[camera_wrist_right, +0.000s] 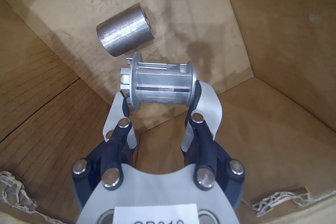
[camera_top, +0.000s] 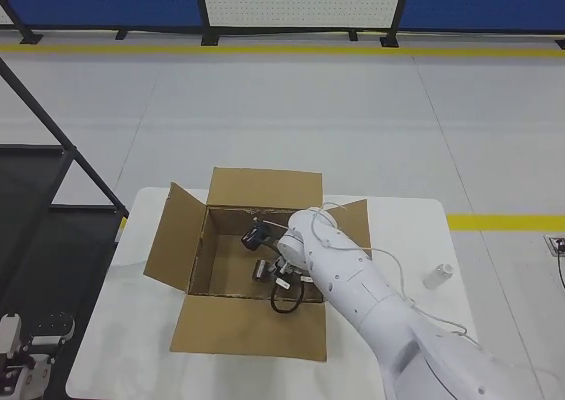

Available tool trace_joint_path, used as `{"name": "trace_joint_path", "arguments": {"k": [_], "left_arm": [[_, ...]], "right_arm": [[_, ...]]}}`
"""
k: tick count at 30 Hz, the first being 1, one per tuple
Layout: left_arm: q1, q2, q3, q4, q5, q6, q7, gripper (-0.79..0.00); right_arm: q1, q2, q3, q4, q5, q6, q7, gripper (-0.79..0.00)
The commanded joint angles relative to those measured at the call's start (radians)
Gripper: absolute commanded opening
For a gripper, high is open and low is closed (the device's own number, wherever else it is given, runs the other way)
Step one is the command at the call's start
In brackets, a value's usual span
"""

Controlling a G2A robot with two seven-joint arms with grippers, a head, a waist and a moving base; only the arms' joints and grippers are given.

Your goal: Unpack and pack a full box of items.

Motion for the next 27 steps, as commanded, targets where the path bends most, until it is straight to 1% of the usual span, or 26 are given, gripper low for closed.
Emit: {"name": "trace_joint_path", "arguments": {"k": [1, 6, 8, 9, 10, 11, 12, 14, 15, 16, 21, 27], "left_arm": [[0.000, 0.000, 0.000, 0.000, 0.000, 0.000, 0.000, 0.000], [0.000, 0.000, 0.000, 0.000, 0.000, 0.000, 0.000, 0.000], [0.000, 0.000, 0.000, 0.000, 0.000, 0.000, 0.000, 0.000], [0.000, 0.000, 0.000, 0.000, 0.000, 0.000, 0.000, 0.000], [0.000, 0.000, 0.000, 0.000, 0.000, 0.000, 0.000, 0.000], [0.000, 0.000, 0.000, 0.000, 0.000, 0.000, 0.000, 0.000], [0.000, 0.000, 0.000, 0.000, 0.000, 0.000, 0.000, 0.000], [0.000, 0.000, 0.000, 0.000, 0.000, 0.000, 0.000, 0.000], [0.000, 0.000, 0.000, 0.000, 0.000, 0.000, 0.000, 0.000], [0.000, 0.000, 0.000, 0.000, 0.000, 0.000, 0.000, 0.000], [0.000, 0.000, 0.000, 0.000, 0.000, 0.000, 0.000, 0.000], [0.000, 0.000, 0.000, 0.000, 0.000, 0.000, 0.000, 0.000]], "right_arm": [[0.002, -0.002, 0.002, 0.007, -0.001, -0.001, -0.005, -0.425], [0.004, -0.004, 0.010, 0.015, -0.002, 0.002, -0.018, -0.413], [0.003, -0.004, 0.011, 0.016, -0.004, 0.002, -0.019, -0.379], [0.004, -0.004, 0.013, 0.016, -0.005, 0.003, -0.018, -0.292], [0.004, -0.004, 0.014, 0.015, -0.006, 0.004, -0.018, -0.256], [0.003, -0.003, 0.015, 0.014, -0.007, 0.004, -0.017, -0.200], [0.003, -0.004, 0.016, 0.011, -0.008, 0.004, -0.016, -0.185], [0.003, -0.003, 0.018, 0.007, -0.011, 0.007, -0.015, -0.086], [0.004, -0.003, 0.018, 0.005, -0.013, 0.008, -0.013, -0.058], [0.004, -0.003, 0.019, 0.002, -0.014, 0.009, -0.013, 0.000], [0.002, 0.000, 0.025, -0.018, -0.023, 0.019, -0.014, 0.000], [0.006, 0.012, 0.045, -0.059, -0.024, 0.008, -0.054, 0.000]]}}
